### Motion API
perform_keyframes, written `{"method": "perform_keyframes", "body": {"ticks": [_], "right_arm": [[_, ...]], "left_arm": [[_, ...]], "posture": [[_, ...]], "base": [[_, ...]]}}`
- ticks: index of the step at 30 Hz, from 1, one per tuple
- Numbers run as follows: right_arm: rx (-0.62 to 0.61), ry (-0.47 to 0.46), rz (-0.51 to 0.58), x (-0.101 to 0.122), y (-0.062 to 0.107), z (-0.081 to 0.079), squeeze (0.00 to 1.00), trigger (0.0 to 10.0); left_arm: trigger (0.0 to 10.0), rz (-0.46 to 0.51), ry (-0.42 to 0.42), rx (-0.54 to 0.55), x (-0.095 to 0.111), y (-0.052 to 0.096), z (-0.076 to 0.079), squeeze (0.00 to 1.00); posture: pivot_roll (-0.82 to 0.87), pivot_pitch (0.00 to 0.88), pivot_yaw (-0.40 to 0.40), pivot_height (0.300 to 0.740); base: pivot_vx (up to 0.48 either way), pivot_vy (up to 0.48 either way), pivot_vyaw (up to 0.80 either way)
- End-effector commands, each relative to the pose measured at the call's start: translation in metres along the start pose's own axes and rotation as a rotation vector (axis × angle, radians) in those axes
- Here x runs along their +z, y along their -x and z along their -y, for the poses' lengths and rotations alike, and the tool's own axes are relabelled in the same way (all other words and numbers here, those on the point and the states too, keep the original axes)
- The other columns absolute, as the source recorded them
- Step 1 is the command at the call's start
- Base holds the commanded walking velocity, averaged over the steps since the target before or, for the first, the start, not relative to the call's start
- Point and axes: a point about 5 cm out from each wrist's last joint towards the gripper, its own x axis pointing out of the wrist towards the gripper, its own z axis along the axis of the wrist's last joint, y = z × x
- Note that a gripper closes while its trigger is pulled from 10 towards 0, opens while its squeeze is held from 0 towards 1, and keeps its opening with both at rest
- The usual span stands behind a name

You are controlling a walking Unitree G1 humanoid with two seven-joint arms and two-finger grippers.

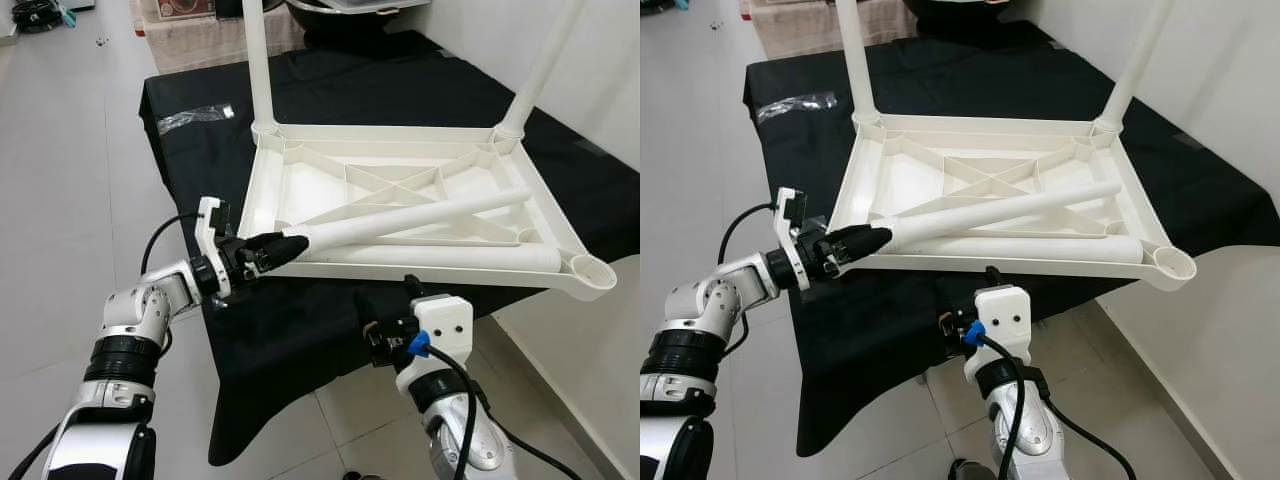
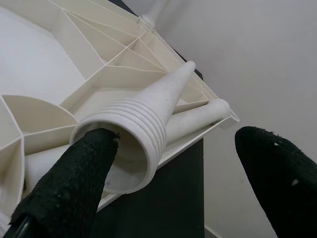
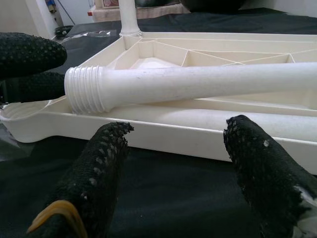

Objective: Building children table

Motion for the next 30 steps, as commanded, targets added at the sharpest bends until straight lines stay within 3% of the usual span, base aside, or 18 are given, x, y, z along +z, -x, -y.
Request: {"method": "perform_keyframes", "body": {"ticks": [1, 18, 30], "right_arm": [[0.006, -0.005, -0.017, -0.002, 0.001, -0.002, 0.00, 10.0], [0.008, -0.012, -0.023, -0.001, 0.002, -0.003, 0.00, 10.0], [0.010, -0.018, -0.024, 0.003, 0.008, -0.005, 0.00, 10.0]], "left_arm": [[10.0, -0.001, 0.021, -0.016, 0.000, -0.001, 0.000, 0.00], [10.0, 0.019, 0.047, -0.019, 0.002, -0.008, -0.002, 0.00], [10.0, 0.026, 0.098, -0.051, -0.003, -0.020, 0.001, 0.00]], "posture": [[0.01, 0.160, -0.008, 0.740], [0.00, 0.167, 0.001, 0.740], [-0.02, 0.198, 0.005, 0.740]], "base": [[0.000, 0.000, 0.00], [0.000, 0.000, 0.00], [0.000, 0.000, 0.00]]}}
